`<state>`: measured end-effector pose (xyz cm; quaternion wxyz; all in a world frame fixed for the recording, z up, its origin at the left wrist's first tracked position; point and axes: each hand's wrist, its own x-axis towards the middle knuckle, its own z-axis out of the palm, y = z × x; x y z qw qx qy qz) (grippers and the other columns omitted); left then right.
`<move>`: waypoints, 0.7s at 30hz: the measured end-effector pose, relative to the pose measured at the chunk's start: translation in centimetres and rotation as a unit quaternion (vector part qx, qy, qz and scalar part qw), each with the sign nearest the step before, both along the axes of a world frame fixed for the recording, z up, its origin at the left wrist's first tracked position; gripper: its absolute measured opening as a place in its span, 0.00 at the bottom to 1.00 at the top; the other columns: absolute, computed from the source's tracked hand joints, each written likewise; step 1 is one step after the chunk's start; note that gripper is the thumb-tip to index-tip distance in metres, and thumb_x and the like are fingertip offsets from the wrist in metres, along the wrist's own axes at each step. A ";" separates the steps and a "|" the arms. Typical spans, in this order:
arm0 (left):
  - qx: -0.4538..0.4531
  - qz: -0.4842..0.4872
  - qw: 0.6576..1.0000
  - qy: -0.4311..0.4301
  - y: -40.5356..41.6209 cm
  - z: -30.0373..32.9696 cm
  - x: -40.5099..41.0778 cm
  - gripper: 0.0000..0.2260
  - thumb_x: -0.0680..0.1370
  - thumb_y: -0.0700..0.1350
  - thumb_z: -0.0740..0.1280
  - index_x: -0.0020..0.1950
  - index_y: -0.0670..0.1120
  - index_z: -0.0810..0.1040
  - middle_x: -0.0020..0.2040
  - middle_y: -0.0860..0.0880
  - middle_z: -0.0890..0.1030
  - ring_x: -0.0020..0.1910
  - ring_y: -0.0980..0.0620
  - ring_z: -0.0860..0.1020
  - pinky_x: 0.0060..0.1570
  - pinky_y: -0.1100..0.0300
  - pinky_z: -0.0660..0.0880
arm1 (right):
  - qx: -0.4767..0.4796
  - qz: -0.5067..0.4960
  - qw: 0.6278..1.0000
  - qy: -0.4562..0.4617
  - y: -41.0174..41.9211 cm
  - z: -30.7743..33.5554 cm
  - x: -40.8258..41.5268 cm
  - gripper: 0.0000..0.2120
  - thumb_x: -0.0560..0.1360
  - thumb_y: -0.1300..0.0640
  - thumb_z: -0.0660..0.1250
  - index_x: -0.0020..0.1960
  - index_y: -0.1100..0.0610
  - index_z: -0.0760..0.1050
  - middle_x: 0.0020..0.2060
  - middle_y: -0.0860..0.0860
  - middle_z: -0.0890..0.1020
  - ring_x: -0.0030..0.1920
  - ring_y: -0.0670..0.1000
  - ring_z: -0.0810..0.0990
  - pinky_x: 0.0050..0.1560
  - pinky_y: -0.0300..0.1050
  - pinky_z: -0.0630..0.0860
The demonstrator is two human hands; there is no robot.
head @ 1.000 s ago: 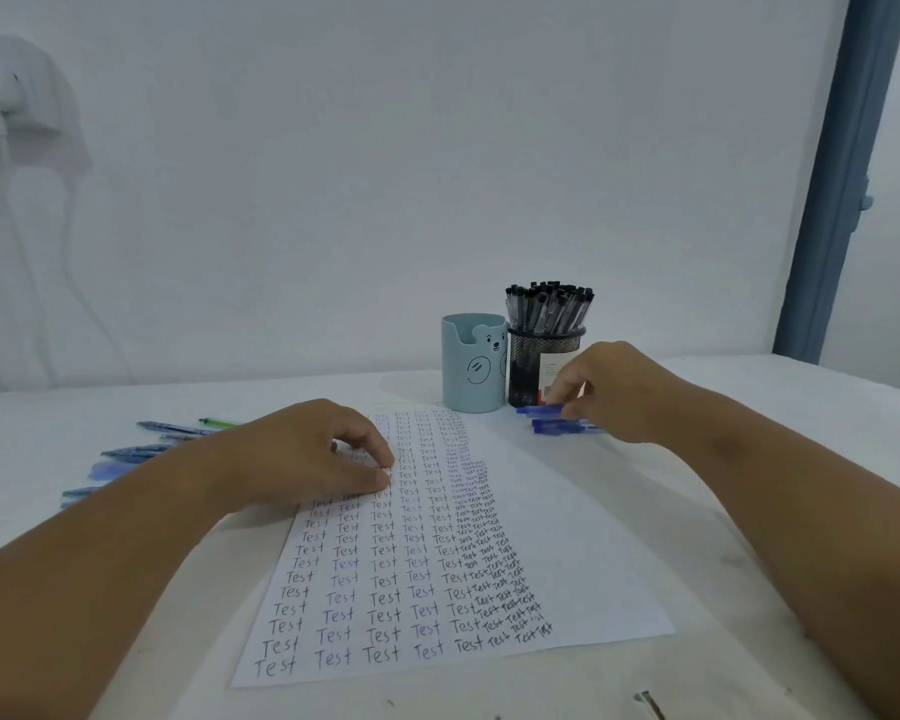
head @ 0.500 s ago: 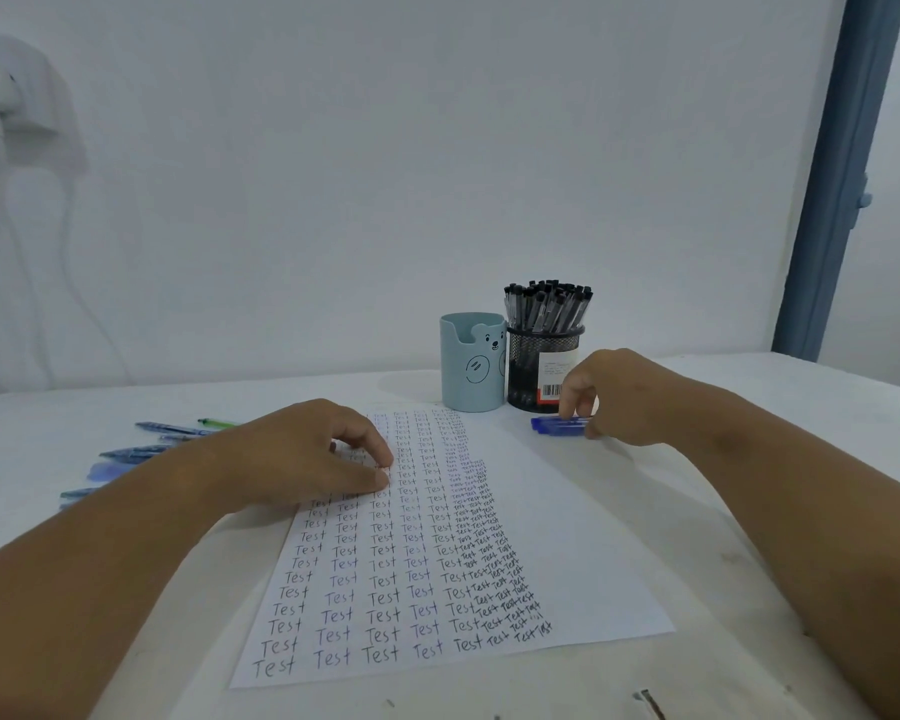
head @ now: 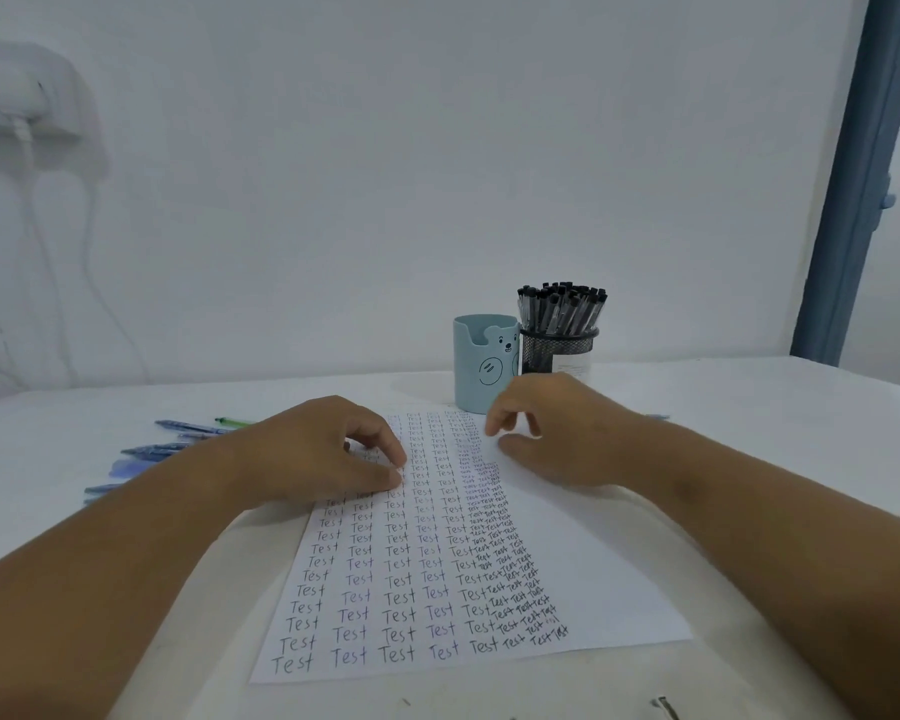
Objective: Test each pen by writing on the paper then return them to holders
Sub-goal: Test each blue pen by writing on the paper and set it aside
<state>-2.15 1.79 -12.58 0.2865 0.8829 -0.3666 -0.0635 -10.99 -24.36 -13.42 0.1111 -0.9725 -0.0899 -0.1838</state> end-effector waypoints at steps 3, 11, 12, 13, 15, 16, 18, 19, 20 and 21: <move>-0.019 0.003 1.000 -0.022 0.4 0.3 0.1 0.05 0.73 0.52 0.76 0.48 0.61 0.85 0.56 0.65 0.81 0.59 0.66 0.76 0.67 0.56 0.72 | 0.003 0.051 0.999 -0.013 2.2 -0.7 0.2 0.07 0.80 0.49 0.66 0.57 0.45 0.79 0.48 0.37 0.76 0.47 0.33 0.72 0.45 0.30 0.64; 0.031 0.092 0.990 -0.107 3.9 2.9 1.8 0.09 0.75 0.42 0.72 0.45 0.59 0.83 0.46 0.61 0.82 0.41 0.66 0.79 0.35 0.77 0.69 | 0.000 0.075 0.997 0.016 3.3 -1.2 0.5 0.09 0.80 0.46 0.66 0.57 0.45 0.81 0.49 0.38 0.78 0.47 0.33 0.73 0.46 0.30 0.66; 0.045 0.104 0.988 -0.103 4.4 3.0 2.0 0.10 0.75 0.42 0.72 0.45 0.59 0.83 0.46 0.62 0.82 0.39 0.68 0.78 0.34 0.77 0.68 | 0.002 0.074 0.997 0.014 3.3 -1.2 0.5 0.09 0.80 0.45 0.66 0.57 0.44 0.81 0.49 0.38 0.78 0.48 0.34 0.73 0.46 0.30 0.67; 0.056 0.114 0.987 -0.093 4.9 3.1 2.1 0.10 0.75 0.42 0.72 0.46 0.59 0.84 0.46 0.62 0.82 0.38 0.69 0.78 0.34 0.76 0.68 | 0.004 0.074 0.997 0.012 3.3 -1.3 0.6 0.08 0.80 0.45 0.66 0.57 0.44 0.81 0.48 0.38 0.78 0.49 0.34 0.73 0.46 0.31 0.67; 0.070 0.121 0.988 -0.065 5.3 3.2 2.1 0.10 0.73 0.41 0.72 0.46 0.57 0.85 0.48 0.61 0.82 0.38 0.68 0.78 0.38 0.72 0.68 | 0.005 0.076 0.997 0.009 3.3 -1.3 0.7 0.08 0.80 0.46 0.66 0.56 0.44 0.81 0.48 0.37 0.79 0.50 0.34 0.73 0.45 0.30 0.68; 0.076 0.118 0.989 -0.049 5.5 3.3 2.1 0.10 0.73 0.41 0.73 0.46 0.57 0.86 0.49 0.60 0.83 0.39 0.66 0.78 0.40 0.70 0.69 | 0.005 0.079 0.997 0.008 3.3 -1.3 0.7 0.08 0.80 0.46 0.66 0.56 0.44 0.81 0.48 0.37 0.79 0.51 0.34 0.73 0.45 0.29 0.69; 0.087 0.103 0.991 -0.026 5.7 3.5 2.0 0.10 0.72 0.41 0.75 0.45 0.56 0.87 0.48 0.57 0.84 0.37 0.66 0.77 0.41 0.68 0.69 | 0.011 0.082 0.997 0.008 3.3 -1.3 0.7 0.07 0.80 0.47 0.67 0.55 0.43 0.81 0.47 0.36 0.79 0.51 0.33 0.73 0.46 0.27 0.69; 0.093 0.095 0.991 -0.018 5.7 3.5 1.9 0.09 0.71 0.41 0.75 0.45 0.55 0.87 0.47 0.57 0.84 0.35 0.67 0.76 0.41 0.67 0.69 | 0.016 0.083 0.996 0.009 3.2 -1.4 0.7 0.06 0.80 0.47 0.67 0.55 0.43 0.81 0.47 0.36 0.79 0.50 0.34 0.74 0.46 0.27 0.69; 0.100 0.086 0.991 -0.014 5.8 3.5 1.8 0.08 0.71 0.42 0.76 0.45 0.55 0.87 0.46 0.58 0.84 0.33 0.69 0.75 0.41 0.67 0.68 | 0.021 0.085 0.996 0.008 3.2 -1.5 0.8 0.06 0.79 0.47 0.67 0.54 0.42 0.81 0.47 0.36 0.79 0.50 0.35 0.74 0.45 0.28 0.69; 0.105 0.078 0.991 -0.015 5.7 3.4 1.7 0.07 0.71 0.43 0.77 0.45 0.54 0.87 0.46 0.58 0.84 0.33 0.69 0.75 0.41 0.67 0.68 | 0.024 0.085 0.996 0.007 3.2 -1.5 0.8 0.05 0.79 0.47 0.68 0.54 0.42 0.81 0.46 0.36 0.79 0.49 0.37 0.75 0.45 0.29 0.69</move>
